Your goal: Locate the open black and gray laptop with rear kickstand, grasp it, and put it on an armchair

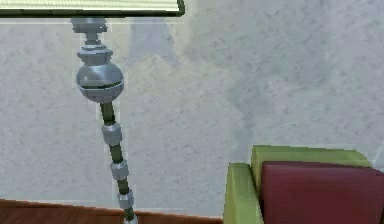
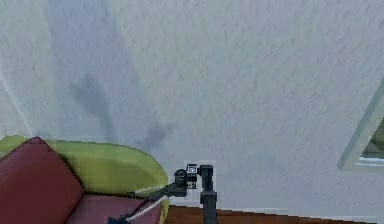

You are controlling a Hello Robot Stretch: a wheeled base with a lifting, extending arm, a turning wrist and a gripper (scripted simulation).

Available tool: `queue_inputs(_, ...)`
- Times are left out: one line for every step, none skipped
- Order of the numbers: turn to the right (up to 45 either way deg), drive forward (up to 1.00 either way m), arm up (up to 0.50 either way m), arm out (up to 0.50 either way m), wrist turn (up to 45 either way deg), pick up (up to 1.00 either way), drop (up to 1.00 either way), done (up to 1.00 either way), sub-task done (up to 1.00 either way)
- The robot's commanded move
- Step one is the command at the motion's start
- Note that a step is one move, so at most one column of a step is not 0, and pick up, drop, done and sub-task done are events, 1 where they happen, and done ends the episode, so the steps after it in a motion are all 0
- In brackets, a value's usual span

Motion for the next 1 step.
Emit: queue_inputs(0.0, 0.00, 0.00, 0.00, 0.0, 0.00, 0.00, 1.00, 0.00)
